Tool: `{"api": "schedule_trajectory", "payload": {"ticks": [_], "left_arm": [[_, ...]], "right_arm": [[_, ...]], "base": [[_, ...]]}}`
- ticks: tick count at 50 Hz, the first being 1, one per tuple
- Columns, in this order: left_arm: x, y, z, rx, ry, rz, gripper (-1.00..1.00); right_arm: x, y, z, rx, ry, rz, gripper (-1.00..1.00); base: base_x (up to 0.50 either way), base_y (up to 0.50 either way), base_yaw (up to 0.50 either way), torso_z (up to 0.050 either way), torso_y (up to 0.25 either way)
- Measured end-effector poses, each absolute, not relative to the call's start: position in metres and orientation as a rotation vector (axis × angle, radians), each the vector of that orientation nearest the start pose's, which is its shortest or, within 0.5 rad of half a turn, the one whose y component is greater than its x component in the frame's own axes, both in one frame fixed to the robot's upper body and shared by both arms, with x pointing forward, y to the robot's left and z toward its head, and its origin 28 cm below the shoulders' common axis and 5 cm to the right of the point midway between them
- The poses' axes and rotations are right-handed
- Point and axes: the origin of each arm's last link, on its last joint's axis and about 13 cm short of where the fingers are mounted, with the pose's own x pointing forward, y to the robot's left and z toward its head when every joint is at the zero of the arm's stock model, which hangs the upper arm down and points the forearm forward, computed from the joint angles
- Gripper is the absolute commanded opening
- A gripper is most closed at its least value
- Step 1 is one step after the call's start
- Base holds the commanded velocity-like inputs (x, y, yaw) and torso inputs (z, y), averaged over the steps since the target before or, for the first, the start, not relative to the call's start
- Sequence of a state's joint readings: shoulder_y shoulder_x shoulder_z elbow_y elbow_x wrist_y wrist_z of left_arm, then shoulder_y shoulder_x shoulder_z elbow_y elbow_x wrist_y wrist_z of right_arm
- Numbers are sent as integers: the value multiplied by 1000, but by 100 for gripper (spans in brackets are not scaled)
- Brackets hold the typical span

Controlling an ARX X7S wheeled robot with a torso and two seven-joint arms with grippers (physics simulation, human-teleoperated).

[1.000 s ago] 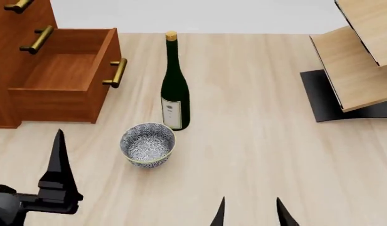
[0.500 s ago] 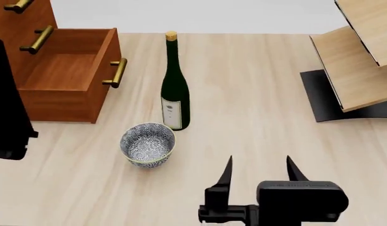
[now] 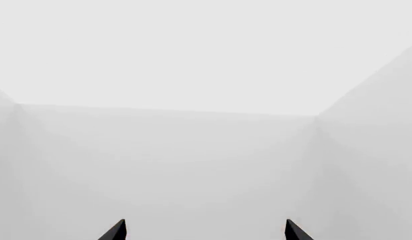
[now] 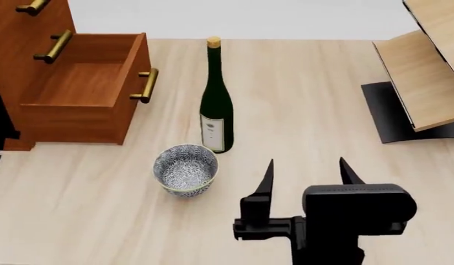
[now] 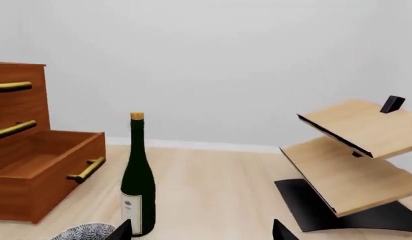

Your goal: Close the bottom drawer of the cabinet and open the top drawer.

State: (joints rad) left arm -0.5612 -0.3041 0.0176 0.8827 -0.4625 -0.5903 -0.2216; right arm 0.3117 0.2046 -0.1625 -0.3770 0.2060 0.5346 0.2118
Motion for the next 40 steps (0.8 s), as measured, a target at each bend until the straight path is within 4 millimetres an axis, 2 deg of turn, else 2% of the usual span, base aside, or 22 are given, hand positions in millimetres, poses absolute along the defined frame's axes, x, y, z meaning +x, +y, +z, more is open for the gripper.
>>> {"api": "schedule_trajectory", "payload": {"ticks": [40], "left_arm": [[210,216,262,-38,-790,-162,100]], "right_arm": [[255,-99,121,-51,-109,21,100]], "base": [[0,499,0,0,0]]}}
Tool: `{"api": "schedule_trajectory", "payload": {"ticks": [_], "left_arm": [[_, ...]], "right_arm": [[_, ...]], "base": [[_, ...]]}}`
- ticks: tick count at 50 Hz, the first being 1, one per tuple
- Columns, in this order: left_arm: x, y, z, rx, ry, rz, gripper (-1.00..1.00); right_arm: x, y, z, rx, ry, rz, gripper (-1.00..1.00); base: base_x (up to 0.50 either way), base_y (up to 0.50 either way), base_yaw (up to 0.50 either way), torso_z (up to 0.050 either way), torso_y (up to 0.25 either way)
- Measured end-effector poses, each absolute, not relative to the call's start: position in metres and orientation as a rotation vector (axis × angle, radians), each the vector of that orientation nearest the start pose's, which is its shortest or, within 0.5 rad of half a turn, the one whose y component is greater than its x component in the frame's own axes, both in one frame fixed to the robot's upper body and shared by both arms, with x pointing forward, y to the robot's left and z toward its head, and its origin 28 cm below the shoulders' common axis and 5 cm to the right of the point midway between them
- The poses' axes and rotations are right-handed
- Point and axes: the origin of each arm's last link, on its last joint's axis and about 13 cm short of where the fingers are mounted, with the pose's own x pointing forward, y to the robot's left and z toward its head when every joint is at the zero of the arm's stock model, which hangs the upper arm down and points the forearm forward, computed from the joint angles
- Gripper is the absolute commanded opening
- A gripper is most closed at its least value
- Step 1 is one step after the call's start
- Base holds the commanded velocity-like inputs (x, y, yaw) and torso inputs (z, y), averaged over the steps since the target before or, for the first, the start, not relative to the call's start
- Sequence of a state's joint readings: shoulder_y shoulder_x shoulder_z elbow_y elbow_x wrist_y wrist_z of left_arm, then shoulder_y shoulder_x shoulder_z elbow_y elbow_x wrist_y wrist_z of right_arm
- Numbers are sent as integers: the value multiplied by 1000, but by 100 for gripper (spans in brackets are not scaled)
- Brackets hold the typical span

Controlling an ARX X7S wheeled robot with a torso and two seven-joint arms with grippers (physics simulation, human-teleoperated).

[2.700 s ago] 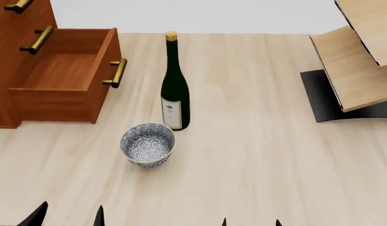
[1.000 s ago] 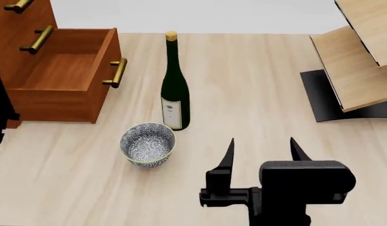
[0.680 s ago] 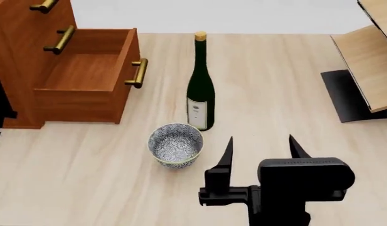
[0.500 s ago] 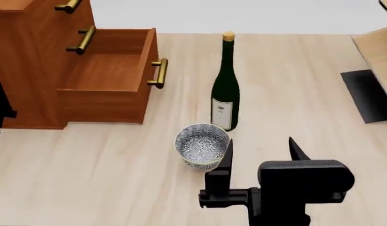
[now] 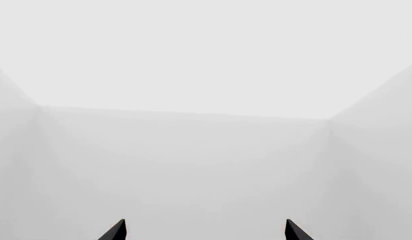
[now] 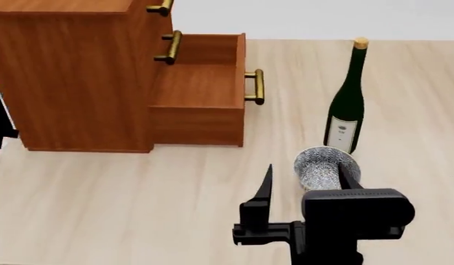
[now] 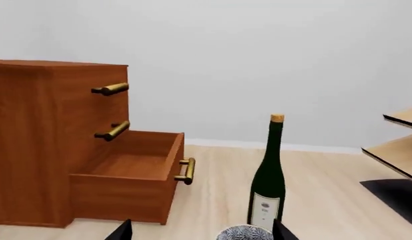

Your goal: Close the bottom drawer of the cabinet and open the top drawer.

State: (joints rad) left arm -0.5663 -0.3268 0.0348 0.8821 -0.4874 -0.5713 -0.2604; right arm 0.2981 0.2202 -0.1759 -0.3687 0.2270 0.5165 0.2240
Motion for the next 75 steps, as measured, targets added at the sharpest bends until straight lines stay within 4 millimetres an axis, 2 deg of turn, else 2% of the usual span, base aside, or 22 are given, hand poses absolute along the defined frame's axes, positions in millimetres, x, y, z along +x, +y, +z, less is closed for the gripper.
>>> {"api": "schedule_trajectory", "payload": {"ticks": [18,37,75], "left_arm": [[209,214,264,-31,-796,-166,100],[206,211,267,-32,-800,-180,100],[205,209,269,-48,-811,-191,100]], "right_arm": [[252,-100,121,-39,-115,20,100],[247,-104,121,-23,-130,-2,100],[241,-105,124,-28,-133,-18,100]], "base": [[0,452,0,0,0],[0,0,0,0,0],[298,0,0,0,0]]}}
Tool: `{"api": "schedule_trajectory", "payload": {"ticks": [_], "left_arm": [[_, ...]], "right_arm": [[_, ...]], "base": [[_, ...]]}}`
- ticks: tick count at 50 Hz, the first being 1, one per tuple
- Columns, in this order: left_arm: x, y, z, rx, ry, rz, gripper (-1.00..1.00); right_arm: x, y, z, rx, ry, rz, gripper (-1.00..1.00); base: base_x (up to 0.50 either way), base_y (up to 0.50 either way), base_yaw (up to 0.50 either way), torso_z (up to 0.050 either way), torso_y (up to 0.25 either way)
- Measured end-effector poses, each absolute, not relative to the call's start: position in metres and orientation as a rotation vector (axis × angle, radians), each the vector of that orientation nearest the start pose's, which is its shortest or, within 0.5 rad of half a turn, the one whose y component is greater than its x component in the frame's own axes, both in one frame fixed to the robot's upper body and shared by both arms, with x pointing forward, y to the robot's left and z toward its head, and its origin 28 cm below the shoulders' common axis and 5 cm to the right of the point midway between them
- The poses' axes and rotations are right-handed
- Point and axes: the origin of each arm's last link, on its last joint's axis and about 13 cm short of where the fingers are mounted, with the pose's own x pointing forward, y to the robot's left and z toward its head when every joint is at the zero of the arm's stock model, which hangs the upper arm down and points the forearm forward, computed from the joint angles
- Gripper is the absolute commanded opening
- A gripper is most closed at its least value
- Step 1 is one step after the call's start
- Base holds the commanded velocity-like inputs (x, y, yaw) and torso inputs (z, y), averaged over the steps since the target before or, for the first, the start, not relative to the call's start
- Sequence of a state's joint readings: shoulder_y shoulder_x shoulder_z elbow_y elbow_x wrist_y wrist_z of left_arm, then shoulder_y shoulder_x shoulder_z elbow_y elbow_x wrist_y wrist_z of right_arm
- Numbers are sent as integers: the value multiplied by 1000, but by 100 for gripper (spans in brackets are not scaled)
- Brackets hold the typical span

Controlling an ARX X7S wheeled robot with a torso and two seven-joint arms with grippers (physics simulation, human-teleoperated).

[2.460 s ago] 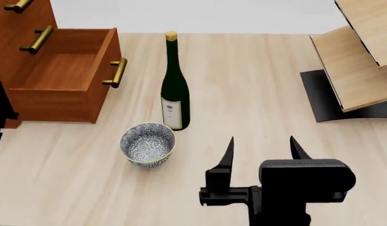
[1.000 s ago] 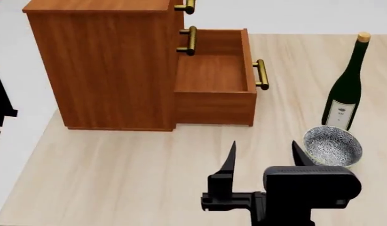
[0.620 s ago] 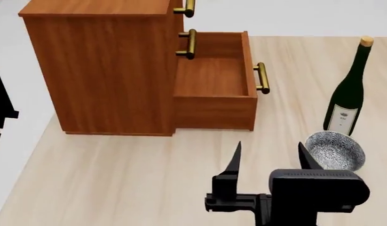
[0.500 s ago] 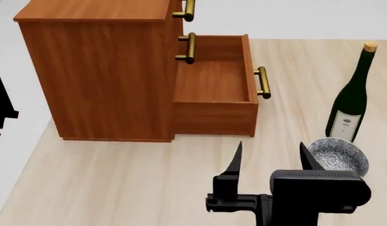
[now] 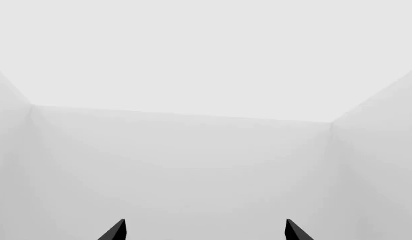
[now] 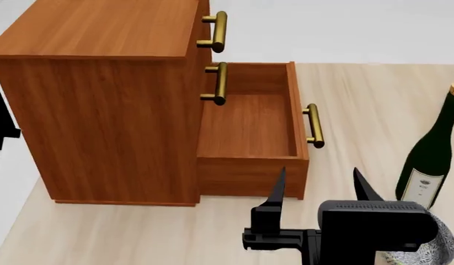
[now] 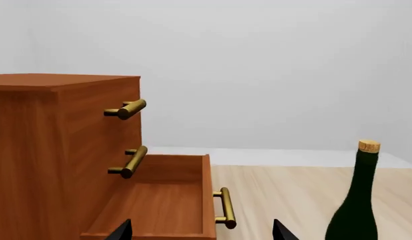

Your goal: Close the bottom drawer of the cabinet and open the top drawer.

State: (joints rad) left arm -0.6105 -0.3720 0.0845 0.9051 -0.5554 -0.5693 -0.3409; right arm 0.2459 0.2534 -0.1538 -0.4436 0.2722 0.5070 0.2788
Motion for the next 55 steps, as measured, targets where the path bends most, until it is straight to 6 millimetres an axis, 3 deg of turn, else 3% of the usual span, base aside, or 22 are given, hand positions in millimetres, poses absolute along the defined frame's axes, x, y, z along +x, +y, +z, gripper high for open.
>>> {"api": "schedule_trajectory", "payload": {"ticks": [37,55], "left_arm": [[203,210,270,-59,-823,-195,100],[202,211,270,-62,-828,-194,100]], "right_arm": [[240,-105,126,-30,-135,-16,100],[239,-105,127,-25,-143,-12,100]], "base": [[331,0,0,0,0],[8,0,0,0,0]]}}
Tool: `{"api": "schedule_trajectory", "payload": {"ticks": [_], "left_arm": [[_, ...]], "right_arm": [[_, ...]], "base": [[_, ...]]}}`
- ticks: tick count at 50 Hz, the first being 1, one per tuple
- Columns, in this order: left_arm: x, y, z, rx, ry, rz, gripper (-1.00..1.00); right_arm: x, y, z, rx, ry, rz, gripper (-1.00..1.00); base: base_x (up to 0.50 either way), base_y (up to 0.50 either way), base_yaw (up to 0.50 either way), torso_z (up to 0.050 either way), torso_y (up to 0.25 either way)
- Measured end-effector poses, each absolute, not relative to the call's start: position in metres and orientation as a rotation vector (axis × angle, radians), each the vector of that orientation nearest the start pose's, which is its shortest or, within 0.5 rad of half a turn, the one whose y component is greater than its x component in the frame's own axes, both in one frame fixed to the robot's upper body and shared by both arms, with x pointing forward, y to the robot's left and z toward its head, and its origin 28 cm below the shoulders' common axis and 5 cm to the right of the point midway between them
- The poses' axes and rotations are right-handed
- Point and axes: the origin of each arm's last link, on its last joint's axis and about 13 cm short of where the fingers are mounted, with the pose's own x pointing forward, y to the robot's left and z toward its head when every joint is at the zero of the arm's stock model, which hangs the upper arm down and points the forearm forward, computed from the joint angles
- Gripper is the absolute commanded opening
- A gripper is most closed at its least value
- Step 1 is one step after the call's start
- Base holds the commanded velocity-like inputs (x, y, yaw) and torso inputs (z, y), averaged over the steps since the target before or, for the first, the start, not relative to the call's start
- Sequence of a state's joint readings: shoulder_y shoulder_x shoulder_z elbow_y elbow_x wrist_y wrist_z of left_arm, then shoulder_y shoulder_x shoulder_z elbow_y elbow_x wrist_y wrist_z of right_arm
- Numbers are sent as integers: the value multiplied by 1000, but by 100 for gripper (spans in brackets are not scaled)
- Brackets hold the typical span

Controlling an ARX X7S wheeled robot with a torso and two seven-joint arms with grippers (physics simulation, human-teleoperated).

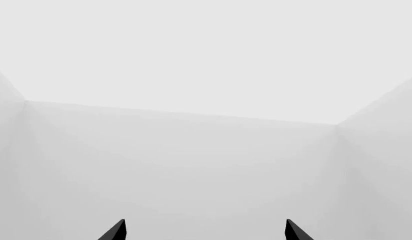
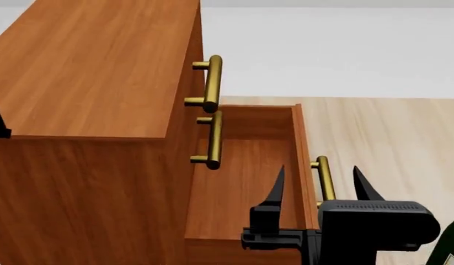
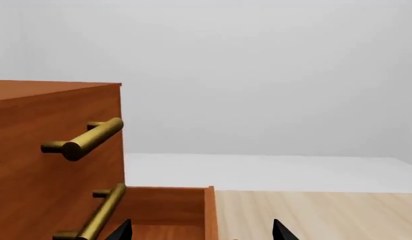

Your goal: Close the bottom drawer of the cabinet and open the top drawer.

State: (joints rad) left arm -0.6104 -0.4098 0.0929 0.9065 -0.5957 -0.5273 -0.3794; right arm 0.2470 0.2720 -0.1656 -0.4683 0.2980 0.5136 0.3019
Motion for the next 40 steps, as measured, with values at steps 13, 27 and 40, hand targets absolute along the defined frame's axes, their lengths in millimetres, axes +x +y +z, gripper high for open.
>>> {"api": "schedule_trajectory", "payload": {"ticks": [13,27,40], "left_arm": [[202,211,271,-69,-823,-193,100],[202,210,273,-69,-819,-195,100],[201,210,274,-68,-821,-197,100]], "right_arm": [[239,-104,128,-23,-145,-9,100],[239,-104,127,-21,-145,-8,100],[239,-104,128,-21,-147,-8,100]], "base": [[1,0,0,0,-33],[-1,0,0,0,-130],[-1,0,0,0,-134]]}}
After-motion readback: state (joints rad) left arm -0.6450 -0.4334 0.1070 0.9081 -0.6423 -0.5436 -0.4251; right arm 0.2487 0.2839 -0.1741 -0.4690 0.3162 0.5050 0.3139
